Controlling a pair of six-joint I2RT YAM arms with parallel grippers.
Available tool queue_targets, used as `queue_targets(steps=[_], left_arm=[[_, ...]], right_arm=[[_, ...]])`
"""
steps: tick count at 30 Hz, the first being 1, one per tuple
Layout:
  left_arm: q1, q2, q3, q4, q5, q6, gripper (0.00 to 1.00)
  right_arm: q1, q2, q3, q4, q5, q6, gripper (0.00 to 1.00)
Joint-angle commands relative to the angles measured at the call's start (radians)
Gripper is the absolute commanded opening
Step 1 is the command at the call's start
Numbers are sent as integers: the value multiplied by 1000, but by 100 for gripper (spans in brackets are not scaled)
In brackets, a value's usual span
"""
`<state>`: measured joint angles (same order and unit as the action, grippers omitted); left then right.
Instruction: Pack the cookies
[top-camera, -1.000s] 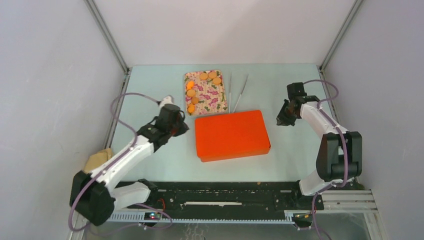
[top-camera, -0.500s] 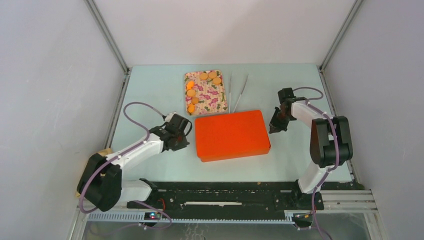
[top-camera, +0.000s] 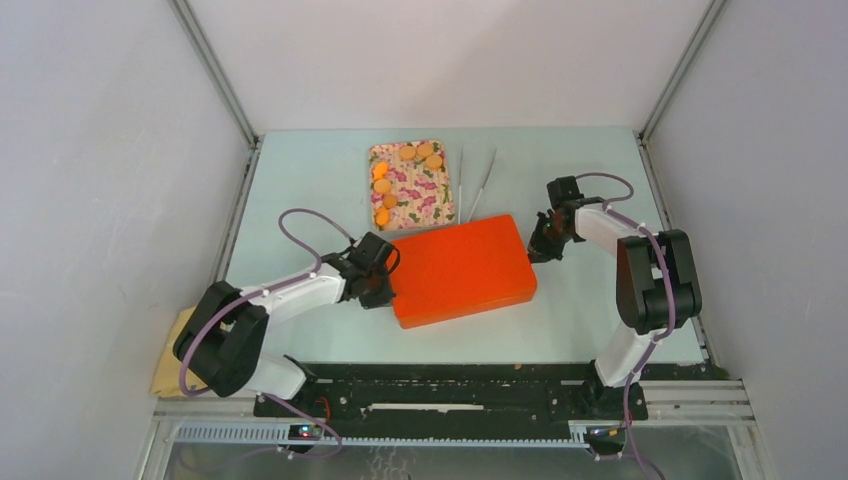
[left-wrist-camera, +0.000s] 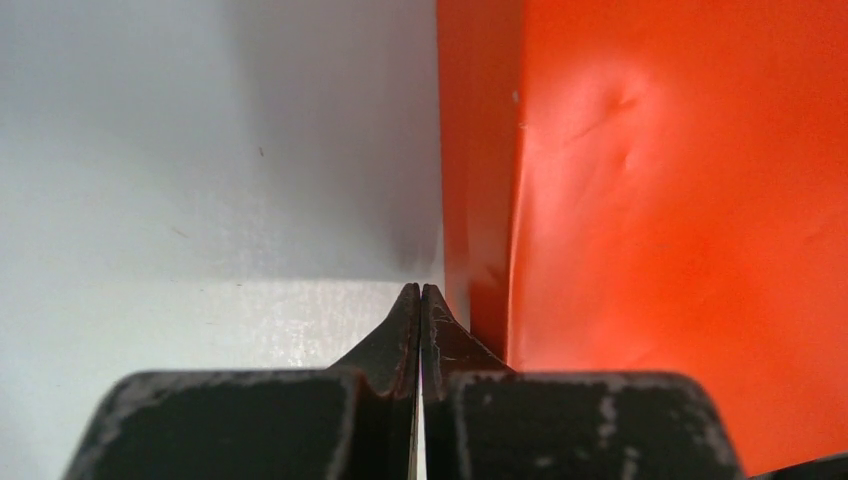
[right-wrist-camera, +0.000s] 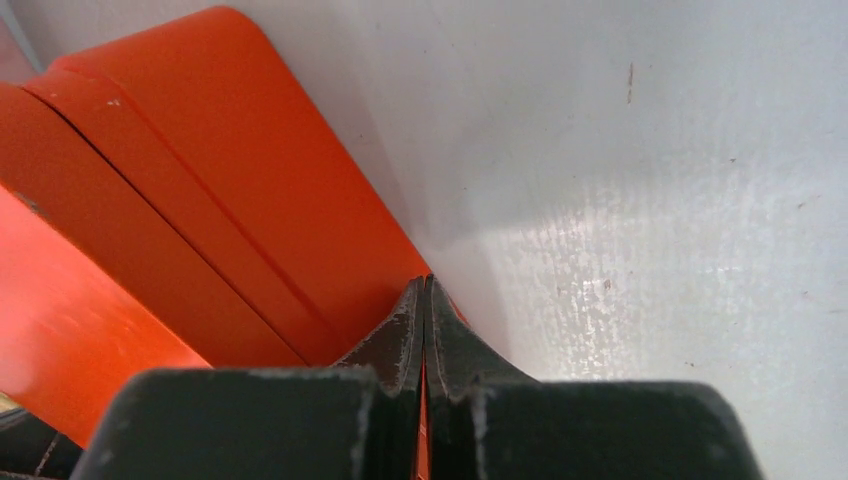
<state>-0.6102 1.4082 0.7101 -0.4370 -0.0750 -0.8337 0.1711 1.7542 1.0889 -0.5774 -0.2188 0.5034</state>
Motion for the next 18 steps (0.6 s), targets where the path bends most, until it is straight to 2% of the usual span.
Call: queue_targets(steps=[1, 5, 9, 13, 15, 18], left_arm=[[-42, 2, 60, 165, 140, -40, 0], [-41, -7, 60, 168, 143, -29, 0], [-42, -14, 61, 170, 146, -23, 0], [-41, -10, 62, 170, 151, -17, 0], [-41, -8, 63, 171, 153, -15, 0], [-41, -2, 66, 176, 155, -11, 0]], right_arm=[[53, -39, 0, -12, -134, 43, 0], [38, -87, 5, -57, 81, 68, 0], [45, -204, 21, -103, 318, 104, 0], [114, -349, 54, -152, 599, 116, 0], [152, -414, 71, -166, 648, 104, 0], [192, -434, 100, -198, 625, 75, 0]])
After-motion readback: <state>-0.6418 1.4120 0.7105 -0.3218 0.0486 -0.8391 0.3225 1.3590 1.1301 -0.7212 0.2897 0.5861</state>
